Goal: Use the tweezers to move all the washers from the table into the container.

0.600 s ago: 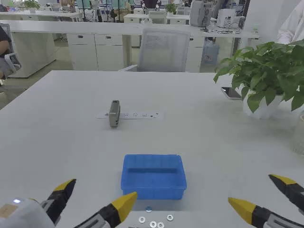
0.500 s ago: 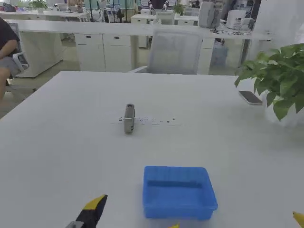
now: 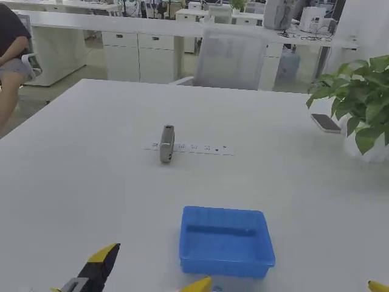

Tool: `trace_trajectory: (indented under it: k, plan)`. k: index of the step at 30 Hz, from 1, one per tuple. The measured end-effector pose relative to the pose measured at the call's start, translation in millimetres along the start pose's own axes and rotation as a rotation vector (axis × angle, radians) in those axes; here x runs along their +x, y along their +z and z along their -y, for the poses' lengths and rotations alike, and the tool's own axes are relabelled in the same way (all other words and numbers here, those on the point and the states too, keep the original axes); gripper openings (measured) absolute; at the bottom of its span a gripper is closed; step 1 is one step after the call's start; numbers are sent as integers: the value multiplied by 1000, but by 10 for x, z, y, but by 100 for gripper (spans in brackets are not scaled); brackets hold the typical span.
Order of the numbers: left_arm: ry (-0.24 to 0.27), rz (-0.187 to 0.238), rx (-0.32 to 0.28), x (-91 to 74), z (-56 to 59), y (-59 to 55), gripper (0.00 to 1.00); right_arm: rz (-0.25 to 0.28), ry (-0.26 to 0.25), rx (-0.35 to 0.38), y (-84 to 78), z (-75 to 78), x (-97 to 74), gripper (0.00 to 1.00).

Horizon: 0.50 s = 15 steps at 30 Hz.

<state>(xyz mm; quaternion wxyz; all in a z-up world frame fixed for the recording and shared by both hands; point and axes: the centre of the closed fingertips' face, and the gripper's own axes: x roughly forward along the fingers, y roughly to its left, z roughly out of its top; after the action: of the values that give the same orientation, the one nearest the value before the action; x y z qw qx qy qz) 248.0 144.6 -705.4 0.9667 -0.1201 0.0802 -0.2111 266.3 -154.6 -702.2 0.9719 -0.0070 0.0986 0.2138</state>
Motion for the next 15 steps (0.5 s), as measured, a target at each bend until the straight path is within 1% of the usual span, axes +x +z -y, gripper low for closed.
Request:
trace_trajectory:
  k: [4, 6, 7, 10, 15]
  plan:
    - [4, -9, 7, -1, -6, -16, 88, -9, 4, -6, -13, -8, 6, 78]
    - [2, -18, 10, 2, -3, -33, 88, -3, 7, 19, -9, 6, -2, 78]
    - [2, -23, 13, 6, 0, -45, 88, 2, 2, 42, -8, 33, -12, 78]
    - [0, -38, 29, 9, 11, -68, 88, 16, -8, 73, -6, 107, -29, 77]
    - [4, -42, 38, 9, 11, -75, 88, 15, -11, 70, -9, 103, -30, 77]
